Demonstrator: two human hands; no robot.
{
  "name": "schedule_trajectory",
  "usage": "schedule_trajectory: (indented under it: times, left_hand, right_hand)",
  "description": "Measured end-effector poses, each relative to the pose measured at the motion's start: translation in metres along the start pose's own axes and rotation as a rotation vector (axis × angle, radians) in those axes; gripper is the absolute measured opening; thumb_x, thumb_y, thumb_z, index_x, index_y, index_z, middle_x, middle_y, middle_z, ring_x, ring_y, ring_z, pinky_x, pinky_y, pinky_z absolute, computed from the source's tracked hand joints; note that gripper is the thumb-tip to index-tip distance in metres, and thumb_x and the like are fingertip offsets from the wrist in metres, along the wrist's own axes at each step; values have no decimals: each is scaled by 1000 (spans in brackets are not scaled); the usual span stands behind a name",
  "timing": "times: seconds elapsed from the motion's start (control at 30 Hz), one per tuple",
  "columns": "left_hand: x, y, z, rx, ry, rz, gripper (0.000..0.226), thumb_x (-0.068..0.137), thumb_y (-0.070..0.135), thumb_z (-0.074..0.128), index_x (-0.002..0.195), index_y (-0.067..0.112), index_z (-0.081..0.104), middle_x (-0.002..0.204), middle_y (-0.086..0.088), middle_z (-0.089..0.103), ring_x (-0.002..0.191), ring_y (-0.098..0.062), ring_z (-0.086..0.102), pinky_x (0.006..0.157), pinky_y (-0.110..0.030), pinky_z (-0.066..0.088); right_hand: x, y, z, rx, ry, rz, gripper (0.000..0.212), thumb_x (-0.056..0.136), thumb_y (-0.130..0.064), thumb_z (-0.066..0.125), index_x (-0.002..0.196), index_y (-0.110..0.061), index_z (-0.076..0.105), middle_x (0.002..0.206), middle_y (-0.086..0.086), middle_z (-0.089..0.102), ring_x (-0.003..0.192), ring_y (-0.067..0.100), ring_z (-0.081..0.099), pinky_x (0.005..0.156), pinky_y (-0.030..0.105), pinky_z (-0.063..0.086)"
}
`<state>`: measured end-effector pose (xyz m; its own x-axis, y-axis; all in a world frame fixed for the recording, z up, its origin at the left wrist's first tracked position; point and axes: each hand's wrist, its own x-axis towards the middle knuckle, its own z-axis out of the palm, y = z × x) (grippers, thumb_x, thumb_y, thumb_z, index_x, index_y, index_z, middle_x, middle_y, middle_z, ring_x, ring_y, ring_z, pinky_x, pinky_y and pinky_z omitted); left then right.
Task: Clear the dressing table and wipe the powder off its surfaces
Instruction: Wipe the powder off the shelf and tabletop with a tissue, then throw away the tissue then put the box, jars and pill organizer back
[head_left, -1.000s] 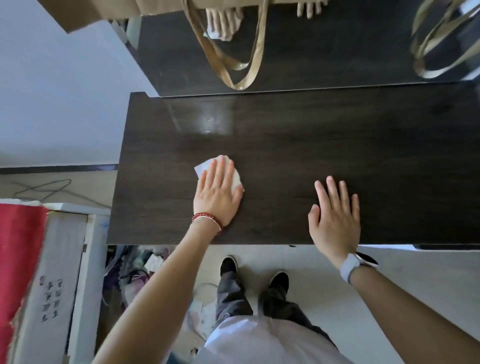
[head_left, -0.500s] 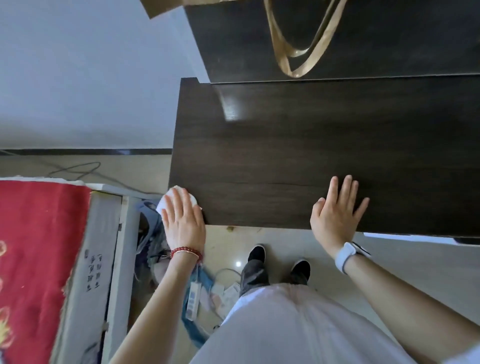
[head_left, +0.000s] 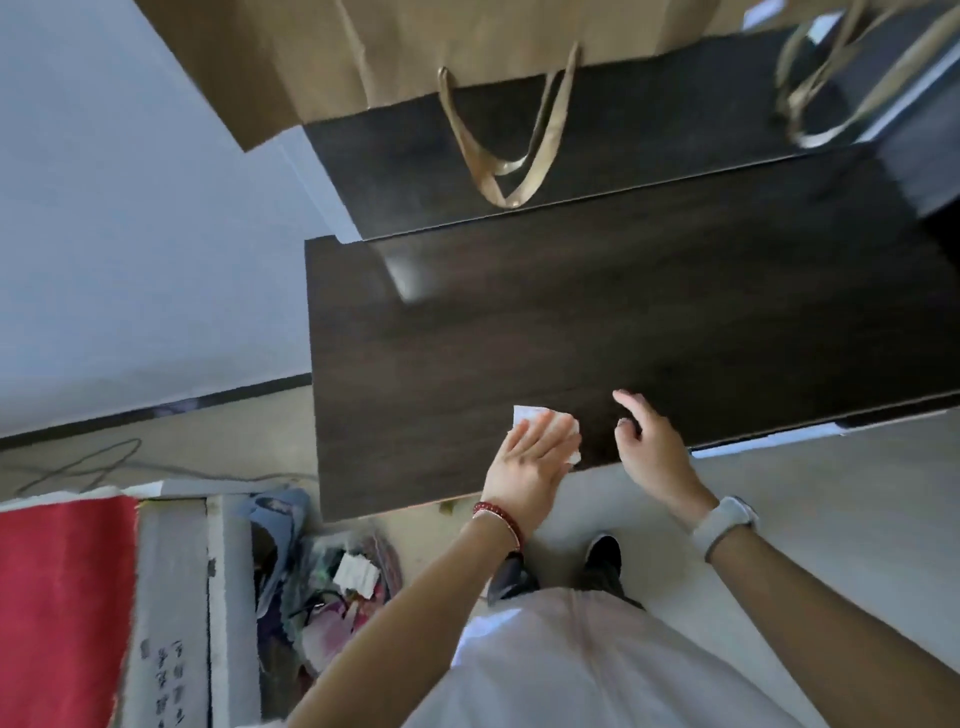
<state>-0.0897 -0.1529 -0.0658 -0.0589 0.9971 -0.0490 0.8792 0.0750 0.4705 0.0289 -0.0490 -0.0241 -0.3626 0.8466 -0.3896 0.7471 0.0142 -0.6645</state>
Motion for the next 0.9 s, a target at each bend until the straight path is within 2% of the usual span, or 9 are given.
schedule_trajectory:
  times: [0.1,0.27,0.33,0.4,0.43,0.5,0.73,0.83,0.9]
  left_hand:
    - [37,34,-4,-313,-35,-32,27,90,8,45,108,12,63,120,-9,61,113,-27,55,96,-36,41]
    - [87,122,-1,-505,28,53,15,79,-3,60,86,2,72,91,-14,73,87,-19,66,84,-20,44]
    - [102,162,7,-578,-23,61,12,78,-3,63,85,1,72,89,-16,72,85,-15,64,84,-24,47]
    - [115,204,13,-608,-207,-26,10,83,11,62,88,11,71,92,-8,71,88,-15,61,83,-25,46]
    - [121,224,19,-586,-252,-47,7,83,17,62,79,20,67,84,0,68,82,-13,59,75,-19,43]
    - [131,269,33,-568,-208,-9,30,79,18,66,58,28,47,61,11,51,61,-5,47,56,-11,32]
    - [140,413,98,-542,-301,203,40,83,22,62,57,27,32,53,10,40,52,-3,44,52,-7,31]
    - [135,463,128,-465,-340,318,33,88,30,54,61,26,35,56,8,45,55,-7,45,52,-18,27]
    - [134,489,145,-419,-380,412,25,92,31,46,70,21,45,63,-2,56,61,-20,53,59,-28,34]
  right_hand:
    - [-19,27,-31,87,-35,126,39,96,-12,37,135,-16,41,146,9,40,134,24,35,110,36,28]
    - [-60,74,-89,302,144,232,39,93,-10,46,131,-17,46,139,7,48,128,25,44,112,39,31]
    - [-79,96,-115,415,214,270,35,91,-8,50,126,-14,51,132,9,54,119,26,51,106,38,38]
    - [-97,119,-140,497,296,270,31,90,-4,52,120,-10,55,122,11,60,106,23,56,93,24,43]
    - [-106,131,-154,521,358,269,29,89,-3,53,117,-9,58,116,12,63,99,21,58,84,15,43]
    - [-126,154,-180,578,478,273,24,88,-4,55,110,-9,62,103,10,66,87,18,59,67,3,43]
    - [-186,243,-258,741,722,308,14,86,-9,60,99,-11,65,80,-4,59,70,10,53,61,11,43]
    - [-210,280,-284,782,805,327,11,85,-10,61,94,-16,65,79,-4,59,67,8,52,65,20,44]
    - [-219,300,-299,796,834,331,9,85,-12,61,91,-18,64,79,-3,60,69,10,52,68,23,44]
